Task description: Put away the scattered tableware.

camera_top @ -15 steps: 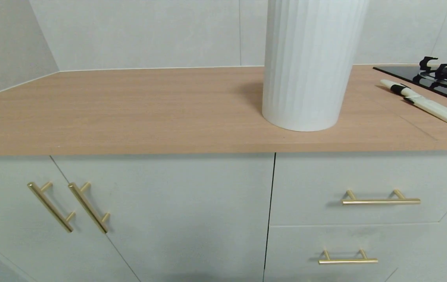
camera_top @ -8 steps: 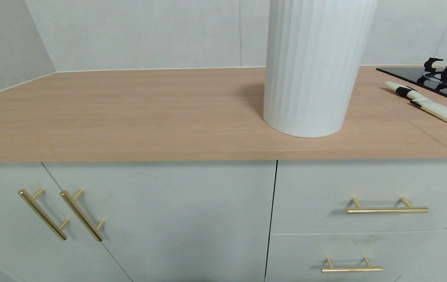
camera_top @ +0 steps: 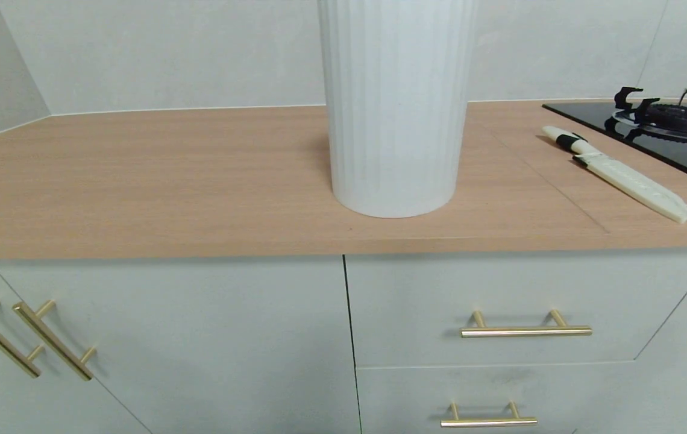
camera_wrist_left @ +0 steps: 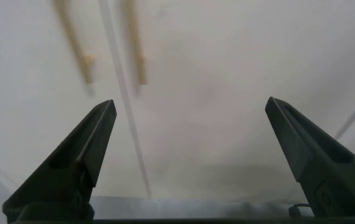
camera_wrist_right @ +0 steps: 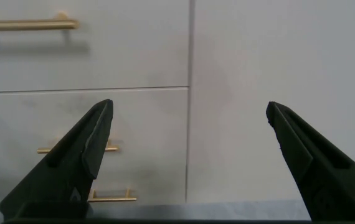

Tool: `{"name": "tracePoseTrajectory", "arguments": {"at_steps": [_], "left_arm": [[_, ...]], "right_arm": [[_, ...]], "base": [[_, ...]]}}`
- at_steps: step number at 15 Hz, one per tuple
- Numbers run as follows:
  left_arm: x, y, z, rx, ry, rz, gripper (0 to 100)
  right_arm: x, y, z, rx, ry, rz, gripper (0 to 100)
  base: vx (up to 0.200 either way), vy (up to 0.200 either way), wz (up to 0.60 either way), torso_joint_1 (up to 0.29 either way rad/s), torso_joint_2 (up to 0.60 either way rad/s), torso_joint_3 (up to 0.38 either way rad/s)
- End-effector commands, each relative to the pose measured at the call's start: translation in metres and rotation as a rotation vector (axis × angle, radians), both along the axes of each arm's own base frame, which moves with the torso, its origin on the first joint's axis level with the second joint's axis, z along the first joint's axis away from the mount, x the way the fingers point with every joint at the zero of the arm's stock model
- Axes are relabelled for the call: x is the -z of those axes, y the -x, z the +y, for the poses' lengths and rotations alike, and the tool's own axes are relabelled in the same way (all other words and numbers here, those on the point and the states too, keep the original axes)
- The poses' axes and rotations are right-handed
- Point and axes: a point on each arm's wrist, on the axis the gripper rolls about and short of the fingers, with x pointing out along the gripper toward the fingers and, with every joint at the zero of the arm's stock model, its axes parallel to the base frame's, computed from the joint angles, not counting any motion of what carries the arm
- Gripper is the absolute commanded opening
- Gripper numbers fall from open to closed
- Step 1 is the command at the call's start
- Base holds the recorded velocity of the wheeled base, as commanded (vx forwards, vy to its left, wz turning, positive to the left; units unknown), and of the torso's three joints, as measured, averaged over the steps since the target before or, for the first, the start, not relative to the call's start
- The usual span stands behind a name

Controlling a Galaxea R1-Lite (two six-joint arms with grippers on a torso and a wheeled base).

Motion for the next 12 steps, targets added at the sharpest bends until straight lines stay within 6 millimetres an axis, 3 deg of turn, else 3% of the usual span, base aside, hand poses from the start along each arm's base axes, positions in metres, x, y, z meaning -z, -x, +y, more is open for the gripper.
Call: {"name": "tracePoseTrajectory", "arguments": {"at_steps": [1, 12], "left_arm": [[0.0, 0.0, 0.0001, 0.0, 0.001, 0.0, 100], [0.0, 0.0, 0.0001, 0.0, 0.003, 0.0, 100]], "right_arm": [[0.0, -0.0001, 0.0, 0.0, 0.001, 0.001, 100], [0.0, -0.0001, 0.0, 0.0, 0.002, 0.002, 100]], "base": [[0.0, 0.0, 0.0, 0.0, 0.0, 0.0], [0.0, 0.0, 0.0, 0.007, -0.03, -0.022]]}}
